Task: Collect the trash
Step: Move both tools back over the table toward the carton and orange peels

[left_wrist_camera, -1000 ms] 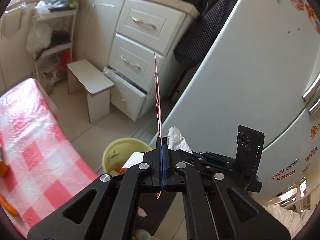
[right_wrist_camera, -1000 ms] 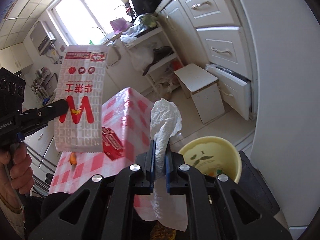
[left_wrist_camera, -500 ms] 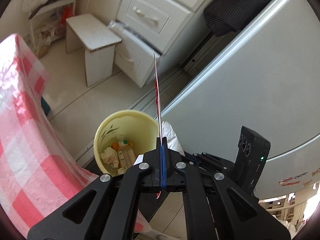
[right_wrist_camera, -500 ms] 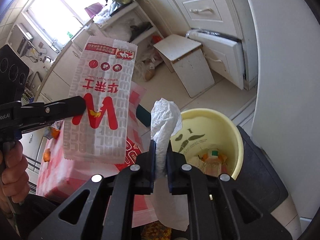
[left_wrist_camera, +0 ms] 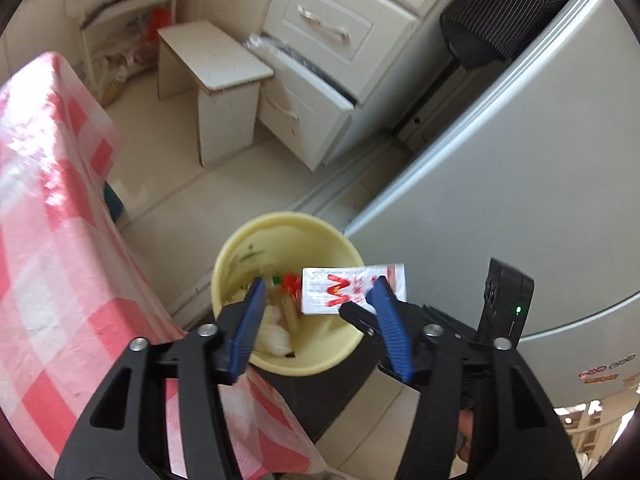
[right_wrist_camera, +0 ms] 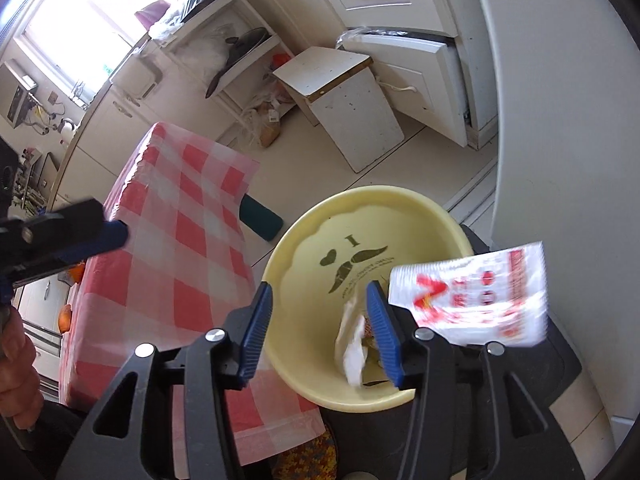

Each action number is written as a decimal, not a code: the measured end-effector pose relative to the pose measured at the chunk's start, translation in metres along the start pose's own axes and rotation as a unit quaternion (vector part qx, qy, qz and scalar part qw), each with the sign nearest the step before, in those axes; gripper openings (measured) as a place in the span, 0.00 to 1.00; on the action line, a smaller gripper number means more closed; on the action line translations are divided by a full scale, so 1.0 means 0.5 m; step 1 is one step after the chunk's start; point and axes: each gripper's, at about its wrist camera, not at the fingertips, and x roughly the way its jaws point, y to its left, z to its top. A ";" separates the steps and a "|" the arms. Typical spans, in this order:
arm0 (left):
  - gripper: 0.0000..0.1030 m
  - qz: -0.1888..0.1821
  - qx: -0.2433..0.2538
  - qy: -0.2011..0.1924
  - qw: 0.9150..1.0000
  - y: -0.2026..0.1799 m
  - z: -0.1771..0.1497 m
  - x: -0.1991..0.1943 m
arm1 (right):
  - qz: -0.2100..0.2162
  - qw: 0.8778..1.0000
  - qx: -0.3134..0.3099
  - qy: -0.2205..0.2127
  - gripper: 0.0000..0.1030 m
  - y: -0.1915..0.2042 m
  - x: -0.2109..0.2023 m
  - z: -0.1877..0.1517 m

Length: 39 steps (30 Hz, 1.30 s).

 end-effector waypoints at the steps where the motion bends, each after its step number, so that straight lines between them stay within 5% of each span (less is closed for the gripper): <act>1: 0.58 0.002 0.000 -0.012 1.000 0.001 0.002 -0.010 | 0.000 1.000 0.002 -0.003 0.48 -0.003 -0.008 -0.001; 8: 0.80 0.035 0.005 -0.090 0.995 0.004 -0.011 -0.125 | 0.000 1.000 0.004 -0.027 0.52 0.001 -0.075 0.000; 15: 0.85 0.072 -0.029 -0.171 0.982 0.075 -0.046 -0.302 | 0.024 0.998 -0.019 -0.052 0.54 0.077 -0.137 0.004; 28: 0.90 0.224 -0.089 -0.248 0.938 0.306 -0.237 -0.595 | 0.152 0.973 -0.142 -0.096 0.69 0.449 -0.209 0.010; 34: 0.90 0.265 -0.141 -0.263 0.917 0.423 -0.333 -0.637 | 0.198 0.955 -0.194 -0.104 0.72 0.606 -0.199 -0.038; 39: 0.90 0.267 -0.160 -0.262 0.914 0.474 -0.379 -0.644 | 0.204 0.949 -0.230 -0.076 0.74 0.678 -0.150 -0.097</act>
